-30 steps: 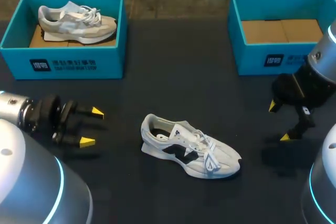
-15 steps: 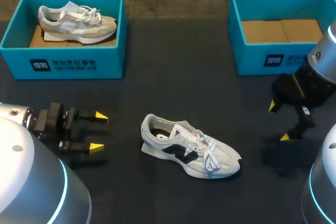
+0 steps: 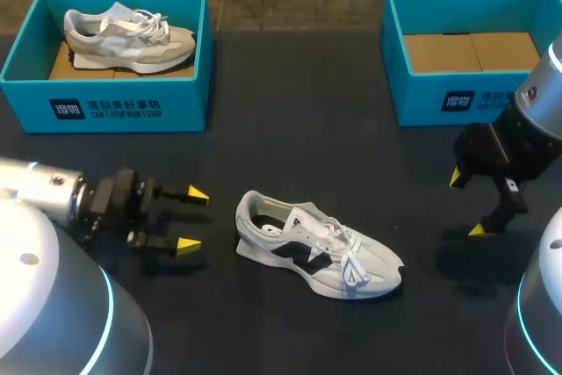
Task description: Take the shoe out of the shoebox, open the shoe tongue, remove and reinsert the insole, then place the shoe into the shoebox
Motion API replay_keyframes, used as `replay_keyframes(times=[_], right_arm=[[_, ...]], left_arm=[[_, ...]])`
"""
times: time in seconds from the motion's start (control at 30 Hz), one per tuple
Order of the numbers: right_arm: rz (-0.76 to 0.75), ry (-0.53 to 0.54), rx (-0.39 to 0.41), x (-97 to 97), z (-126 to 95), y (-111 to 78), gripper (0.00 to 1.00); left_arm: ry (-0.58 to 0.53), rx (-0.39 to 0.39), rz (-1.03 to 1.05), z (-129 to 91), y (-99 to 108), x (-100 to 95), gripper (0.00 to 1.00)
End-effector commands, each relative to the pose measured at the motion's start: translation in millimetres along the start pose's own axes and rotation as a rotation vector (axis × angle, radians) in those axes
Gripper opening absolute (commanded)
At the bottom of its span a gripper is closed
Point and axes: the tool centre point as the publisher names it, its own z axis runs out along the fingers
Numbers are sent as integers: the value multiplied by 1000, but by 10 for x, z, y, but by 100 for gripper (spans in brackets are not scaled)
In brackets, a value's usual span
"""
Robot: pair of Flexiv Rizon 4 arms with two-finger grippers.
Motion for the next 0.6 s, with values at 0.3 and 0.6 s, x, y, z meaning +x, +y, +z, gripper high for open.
replay_keyframes(times=[0.3,0.6], right_arm=[[0,-1,2,4,6,-1,100],[0,-1,2,4,6,-1,100]], left_arm=[[228,-22,-4,326,142,-364,100],[346,-12,-18,482,198,-433,100]])
